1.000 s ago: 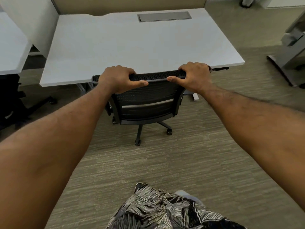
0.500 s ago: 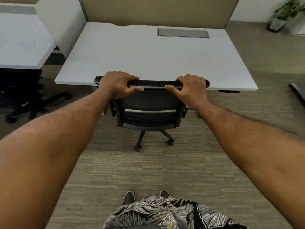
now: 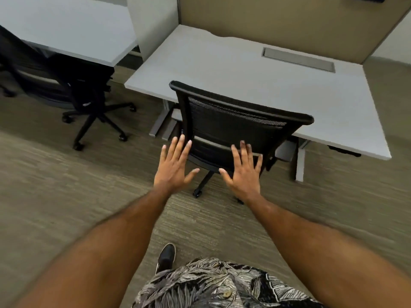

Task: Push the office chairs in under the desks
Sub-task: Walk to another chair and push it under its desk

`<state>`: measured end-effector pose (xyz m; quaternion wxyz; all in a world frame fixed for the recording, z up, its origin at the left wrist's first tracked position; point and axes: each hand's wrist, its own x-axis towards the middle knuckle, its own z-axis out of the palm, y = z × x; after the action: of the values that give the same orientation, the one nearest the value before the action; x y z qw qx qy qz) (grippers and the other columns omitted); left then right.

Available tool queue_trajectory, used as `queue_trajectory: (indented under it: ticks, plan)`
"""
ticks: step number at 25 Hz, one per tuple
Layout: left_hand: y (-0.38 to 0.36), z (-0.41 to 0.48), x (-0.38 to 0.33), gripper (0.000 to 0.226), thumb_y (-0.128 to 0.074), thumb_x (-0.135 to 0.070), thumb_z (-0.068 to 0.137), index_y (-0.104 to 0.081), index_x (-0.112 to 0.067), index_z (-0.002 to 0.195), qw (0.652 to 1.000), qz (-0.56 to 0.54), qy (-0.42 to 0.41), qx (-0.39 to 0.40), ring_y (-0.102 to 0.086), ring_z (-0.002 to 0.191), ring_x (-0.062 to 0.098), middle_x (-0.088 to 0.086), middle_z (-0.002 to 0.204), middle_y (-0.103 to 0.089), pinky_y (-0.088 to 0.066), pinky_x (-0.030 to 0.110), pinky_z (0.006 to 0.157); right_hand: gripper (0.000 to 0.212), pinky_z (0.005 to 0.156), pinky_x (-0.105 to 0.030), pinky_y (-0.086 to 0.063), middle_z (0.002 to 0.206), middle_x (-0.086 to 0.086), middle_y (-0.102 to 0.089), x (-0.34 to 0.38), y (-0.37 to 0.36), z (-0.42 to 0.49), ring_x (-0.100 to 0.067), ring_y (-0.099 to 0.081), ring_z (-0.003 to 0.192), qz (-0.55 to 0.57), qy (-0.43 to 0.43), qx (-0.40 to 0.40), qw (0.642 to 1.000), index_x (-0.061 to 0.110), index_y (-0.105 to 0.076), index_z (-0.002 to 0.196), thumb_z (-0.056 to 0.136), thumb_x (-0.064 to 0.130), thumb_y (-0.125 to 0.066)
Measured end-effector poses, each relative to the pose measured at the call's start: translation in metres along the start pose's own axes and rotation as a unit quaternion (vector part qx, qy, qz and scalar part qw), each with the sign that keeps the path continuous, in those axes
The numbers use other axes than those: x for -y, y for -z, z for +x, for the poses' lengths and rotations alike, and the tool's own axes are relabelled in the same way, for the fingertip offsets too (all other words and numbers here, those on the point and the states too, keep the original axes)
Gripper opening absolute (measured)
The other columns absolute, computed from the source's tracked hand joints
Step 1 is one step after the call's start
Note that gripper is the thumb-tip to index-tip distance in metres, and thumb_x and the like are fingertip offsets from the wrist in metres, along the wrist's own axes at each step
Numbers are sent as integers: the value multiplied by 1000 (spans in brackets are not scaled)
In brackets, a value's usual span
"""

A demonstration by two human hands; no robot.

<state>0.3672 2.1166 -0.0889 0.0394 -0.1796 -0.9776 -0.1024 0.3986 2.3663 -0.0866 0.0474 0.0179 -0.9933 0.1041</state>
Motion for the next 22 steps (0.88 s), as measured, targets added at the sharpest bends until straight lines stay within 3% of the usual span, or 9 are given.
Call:
queue_trajectory:
  ticks: [3,8,15,22]
  plan:
    - [-10,-62,31,95,-27,-77,91,8,-22,159,994,31,85,60,17,154,22,6,169,14,0,55,124,88,121,-64,8,170,-6,7,35,-18,4,-24,14,156,8,52,72,996,30,-12,161,88,79,-20]
    - [6,-127,91,101,-5,-87,84,17,-22,157,974,72,194,91,22,153,23,6,167,20,3,54,124,92,121,-59,9,171,-4,1,113,-39,8,-24,7,157,27,124,125,984,31,-14,161,86,83,-22]
    - [26,-194,185,105,-11,-87,82,3,-19,161,956,34,282,71,14,155,24,8,169,10,5,54,124,92,123,-60,5,171,-2,6,237,-79,8,-24,10,156,9,207,187,960,34,-9,161,86,85,-23]
    - [40,-255,283,105,-1,-87,82,5,-19,161,930,7,358,84,19,153,24,8,168,14,8,54,123,99,123,-58,9,170,-2,13,365,-112,16,-25,15,155,6,237,221,946,33,0,161,81,89,-12]
